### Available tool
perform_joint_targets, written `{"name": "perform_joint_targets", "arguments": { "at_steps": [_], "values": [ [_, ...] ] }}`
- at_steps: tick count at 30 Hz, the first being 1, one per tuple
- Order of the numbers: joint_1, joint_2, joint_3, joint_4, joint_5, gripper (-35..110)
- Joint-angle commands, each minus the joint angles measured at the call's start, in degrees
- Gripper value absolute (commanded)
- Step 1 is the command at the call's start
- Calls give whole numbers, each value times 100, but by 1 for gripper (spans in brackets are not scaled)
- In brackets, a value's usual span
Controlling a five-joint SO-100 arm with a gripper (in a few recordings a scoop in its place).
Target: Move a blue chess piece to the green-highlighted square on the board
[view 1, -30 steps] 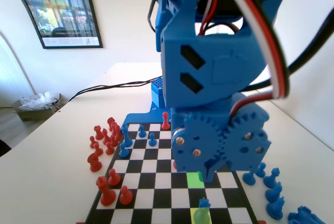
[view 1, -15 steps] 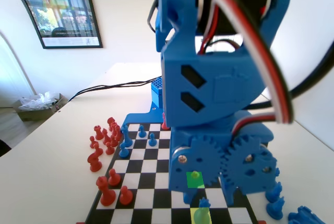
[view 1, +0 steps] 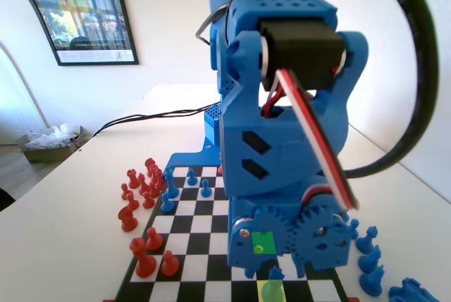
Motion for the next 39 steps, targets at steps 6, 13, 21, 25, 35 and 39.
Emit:
{"name": "perform_joint_targets", "arguments": {
  "at_steps": [6, 13, 21, 25, 35, 39],
  "values": [
    [-132, 158, 35, -105, -79, 15],
    [-220, 105, 185, -290, -70, 15],
    [-264, 88, 158, -299, -18, 14],
    [-264, 88, 158, -299, -53, 13],
    [-158, 88, 246, -360, -167, 12],
    [-132, 88, 281, -360, -229, 12]
  ]
}}
